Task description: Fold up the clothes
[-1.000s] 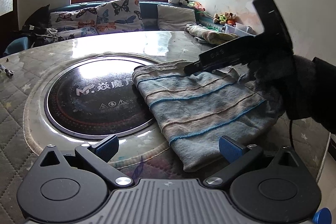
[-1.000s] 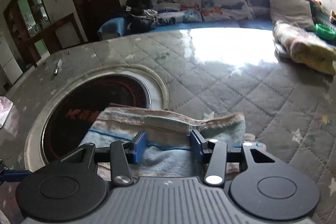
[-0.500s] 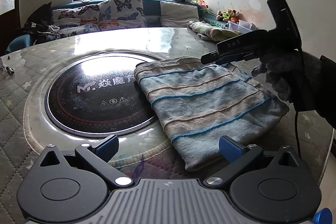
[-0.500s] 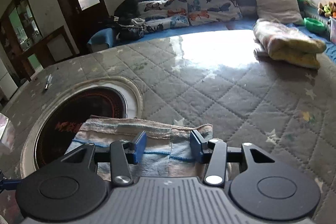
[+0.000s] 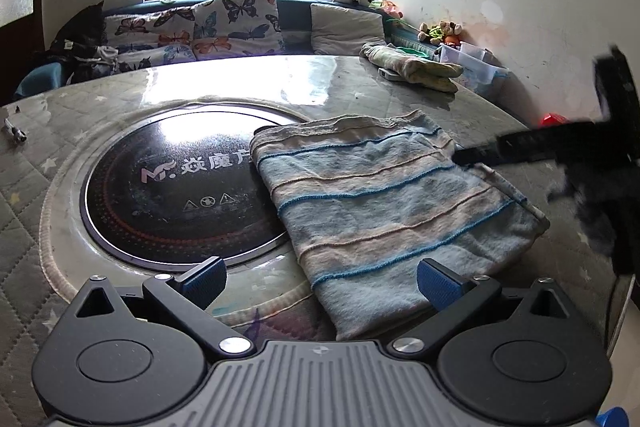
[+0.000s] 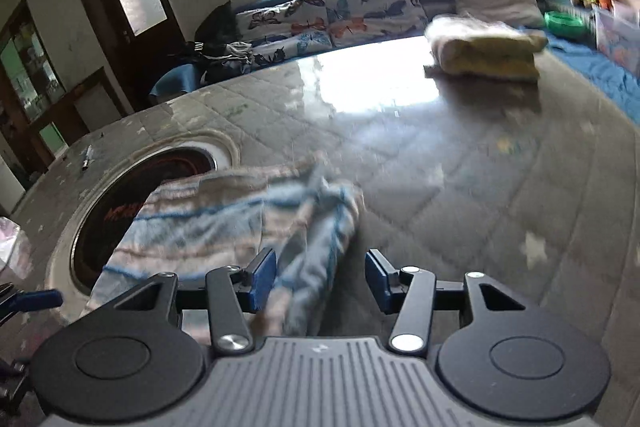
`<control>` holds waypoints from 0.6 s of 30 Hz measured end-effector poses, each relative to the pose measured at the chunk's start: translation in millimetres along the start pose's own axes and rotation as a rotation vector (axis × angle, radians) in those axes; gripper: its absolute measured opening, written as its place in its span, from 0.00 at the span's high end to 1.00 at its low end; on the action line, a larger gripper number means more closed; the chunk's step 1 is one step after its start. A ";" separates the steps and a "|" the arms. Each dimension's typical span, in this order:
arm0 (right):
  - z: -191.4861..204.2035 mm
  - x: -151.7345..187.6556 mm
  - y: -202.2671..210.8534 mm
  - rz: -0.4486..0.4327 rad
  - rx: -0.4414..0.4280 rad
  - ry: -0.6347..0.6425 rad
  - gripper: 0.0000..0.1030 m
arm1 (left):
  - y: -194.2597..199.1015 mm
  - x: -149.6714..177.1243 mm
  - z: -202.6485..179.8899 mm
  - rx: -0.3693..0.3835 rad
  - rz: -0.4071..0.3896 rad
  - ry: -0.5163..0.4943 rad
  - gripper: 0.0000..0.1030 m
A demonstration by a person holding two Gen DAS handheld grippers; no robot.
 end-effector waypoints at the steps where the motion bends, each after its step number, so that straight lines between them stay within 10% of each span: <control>1: -3.0 4.4 2.5 0.003 -0.003 -0.015 0.51 | -1.6 -1.2 0.0 -0.004 0.002 0.007 0.00; 18: 1.1 22.7 11.9 -0.019 -0.128 -0.110 0.53 | -16.6 -28.3 15.0 -0.044 0.001 0.075 0.10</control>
Point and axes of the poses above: each gripper's, at about its wrist camera, not at the fingertips, and y roughly against the way its jaws point, z to its left, x to its underside, the point moved 5 cm from there along -y, roughly the way its jaws point, and after that the axes turned 6 degrees about -z, right-handed, at the moved point
